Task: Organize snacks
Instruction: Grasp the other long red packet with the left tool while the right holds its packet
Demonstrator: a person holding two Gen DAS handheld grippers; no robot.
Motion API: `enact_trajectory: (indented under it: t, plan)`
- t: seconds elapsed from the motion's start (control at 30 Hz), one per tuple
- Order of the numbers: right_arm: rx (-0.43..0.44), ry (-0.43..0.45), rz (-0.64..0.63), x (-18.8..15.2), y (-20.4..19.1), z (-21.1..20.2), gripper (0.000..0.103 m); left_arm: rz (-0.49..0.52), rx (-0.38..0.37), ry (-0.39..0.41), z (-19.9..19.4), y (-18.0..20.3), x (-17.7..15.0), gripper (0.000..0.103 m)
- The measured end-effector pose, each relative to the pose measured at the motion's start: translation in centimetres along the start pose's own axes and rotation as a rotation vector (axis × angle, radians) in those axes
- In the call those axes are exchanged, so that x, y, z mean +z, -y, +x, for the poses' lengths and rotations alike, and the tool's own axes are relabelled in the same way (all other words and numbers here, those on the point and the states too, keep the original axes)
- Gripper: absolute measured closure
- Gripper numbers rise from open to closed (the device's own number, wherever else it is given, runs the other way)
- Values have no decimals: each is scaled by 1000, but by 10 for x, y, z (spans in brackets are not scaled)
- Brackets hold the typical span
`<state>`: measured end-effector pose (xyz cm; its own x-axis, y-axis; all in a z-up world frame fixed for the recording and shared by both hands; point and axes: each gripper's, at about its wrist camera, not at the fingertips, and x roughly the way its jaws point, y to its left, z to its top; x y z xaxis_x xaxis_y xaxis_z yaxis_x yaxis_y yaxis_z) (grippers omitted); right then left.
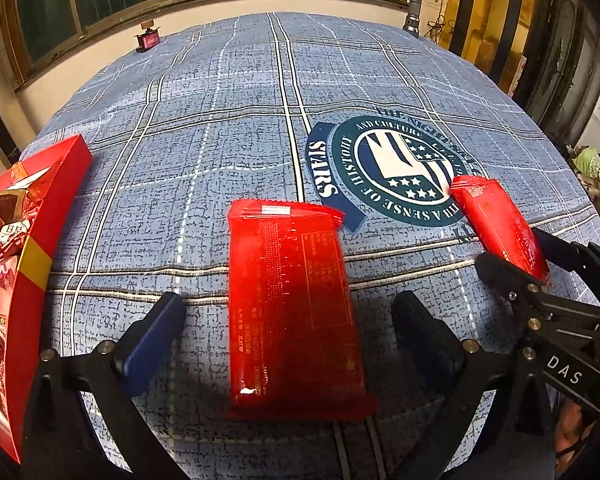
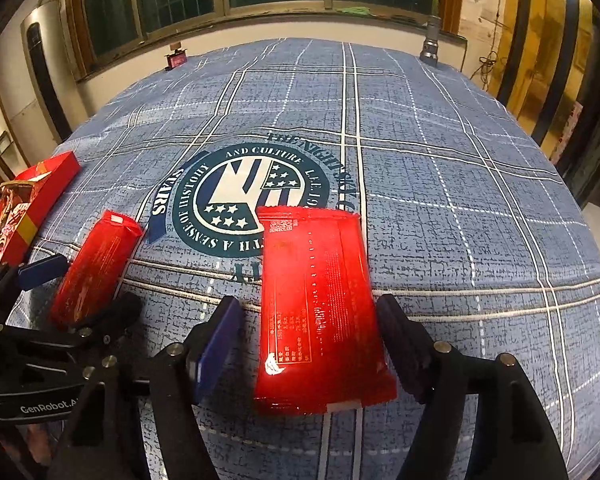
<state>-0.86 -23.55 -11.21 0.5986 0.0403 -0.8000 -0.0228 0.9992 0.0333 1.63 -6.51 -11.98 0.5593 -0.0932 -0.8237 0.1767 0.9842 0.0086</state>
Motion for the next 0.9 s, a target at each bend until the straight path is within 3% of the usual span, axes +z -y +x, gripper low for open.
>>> enact_trajectory:
  t: [0.13, 0.47, 0.73, 0.9]
  plan:
    - [-19, 22, 13, -3, 1, -4, 49, 4, -1, -1, 0, 0, 2, 0]
    - [-41, 38, 22, -5, -2, -6, 51, 21, -11, 20, -3, 1, -1, 2]
    - [-56, 47, 35, -6, -4, -7, 52, 98, -54, 111, -14, 11, -9, 56]
    - [-49, 49, 43, -7, -3, -7, 52, 123, -40, 129, -17, 16, -11, 57]
